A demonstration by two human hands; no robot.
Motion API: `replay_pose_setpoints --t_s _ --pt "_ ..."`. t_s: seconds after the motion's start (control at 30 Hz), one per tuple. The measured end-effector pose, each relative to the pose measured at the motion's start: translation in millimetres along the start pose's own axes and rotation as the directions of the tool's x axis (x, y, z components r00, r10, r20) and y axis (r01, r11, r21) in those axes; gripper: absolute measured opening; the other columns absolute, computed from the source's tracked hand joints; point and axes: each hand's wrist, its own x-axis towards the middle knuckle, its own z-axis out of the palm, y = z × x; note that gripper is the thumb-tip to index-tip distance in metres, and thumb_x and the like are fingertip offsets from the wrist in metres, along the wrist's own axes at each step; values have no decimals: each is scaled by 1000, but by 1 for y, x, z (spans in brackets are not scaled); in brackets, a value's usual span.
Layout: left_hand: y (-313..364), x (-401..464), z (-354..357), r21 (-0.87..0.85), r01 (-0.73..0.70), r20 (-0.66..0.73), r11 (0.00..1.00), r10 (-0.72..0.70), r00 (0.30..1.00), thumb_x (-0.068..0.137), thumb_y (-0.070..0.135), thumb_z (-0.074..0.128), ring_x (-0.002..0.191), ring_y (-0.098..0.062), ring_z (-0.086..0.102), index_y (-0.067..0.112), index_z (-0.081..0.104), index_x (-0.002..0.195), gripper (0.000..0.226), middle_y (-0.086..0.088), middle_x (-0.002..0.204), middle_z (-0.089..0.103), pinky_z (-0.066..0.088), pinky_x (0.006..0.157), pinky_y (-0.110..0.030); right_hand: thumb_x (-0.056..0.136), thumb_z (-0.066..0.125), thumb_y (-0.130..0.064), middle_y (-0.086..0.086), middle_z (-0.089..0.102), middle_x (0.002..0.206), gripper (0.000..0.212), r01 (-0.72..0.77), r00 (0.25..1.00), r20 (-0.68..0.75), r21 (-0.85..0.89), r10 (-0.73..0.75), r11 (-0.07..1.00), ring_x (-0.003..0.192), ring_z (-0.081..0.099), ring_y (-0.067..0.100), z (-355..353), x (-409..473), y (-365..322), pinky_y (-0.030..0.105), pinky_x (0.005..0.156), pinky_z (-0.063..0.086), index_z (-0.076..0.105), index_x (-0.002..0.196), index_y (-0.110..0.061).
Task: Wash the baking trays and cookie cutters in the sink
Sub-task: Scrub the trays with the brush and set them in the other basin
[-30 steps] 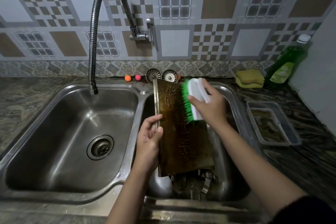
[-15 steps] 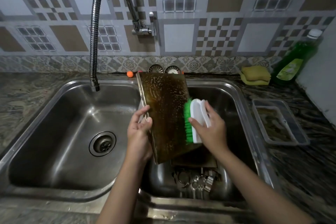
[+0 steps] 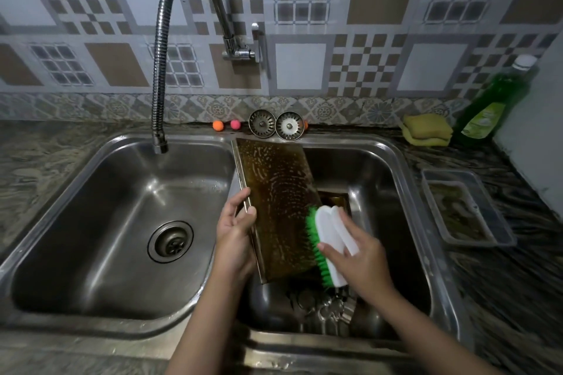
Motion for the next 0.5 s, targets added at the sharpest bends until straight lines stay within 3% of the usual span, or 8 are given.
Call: replay_pose_setpoints --t_s 0.1,0.2,0.23,0.33,0.43,0.5 --pt "-6 -2 6 46 45 23 998 -46 999 90 -9 44 71 -15 69 16 59 108 35 -3 80 73 58 64 -30 73 80 -28 -33 43 127 76 19 1000 -21 46 -18 999 116 48 -8 -8 18 -11 4 83 43 40 136 -43" --pt "-12 -4 15 184 49 74 982 -64 995 84 -9 55 103 -26 61 16 64 108 36 -11 105 70 47 94 -42 74 77 -40 -11 58 125 73 61 994 90 39 -64 997 106 57 -3 1 23 -22 12 85 47 40 136 -50" --pt "-12 -5 19 236 38 96 971 -63 993 83 -9 57 111 -27 58 15 65 109 37 -12 113 68 45 98 -42 74 75 -45 -6 59 121 72 63 989 130 25 -65 998 103 59 1 5 23 -24 16 86 49 39 135 -53" --pt "-15 -8 27 317 34 107 948 -72 992 81 -18 54 101 -29 64 9 57 109 38 -13 105 71 51 89 -41 81 67 -44 -12 52 135 61 35 984 171 118 -55 992 122 47 -7 13 28 -31 14 100 41 38 133 -54" --pt "-17 -14 31 335 25 136 942 -74 988 78 -25 50 83 -22 67 12 45 103 45 -7 90 75 53 76 -37 90 62 -21 -29 42 133 53 31 992 109 241 -59 970 122 36 -23 11 40 -38 1 96 31 39 132 -45" --pt "-21 -15 30 395 5 151 919 -70 986 77 -26 52 78 -16 68 13 43 104 48 -2 85 75 52 77 -36 91 61 -14 -29 43 132 54 81 992 79 214 -100 973 123 35 -21 9 47 -38 1 98 28 39 135 -37"
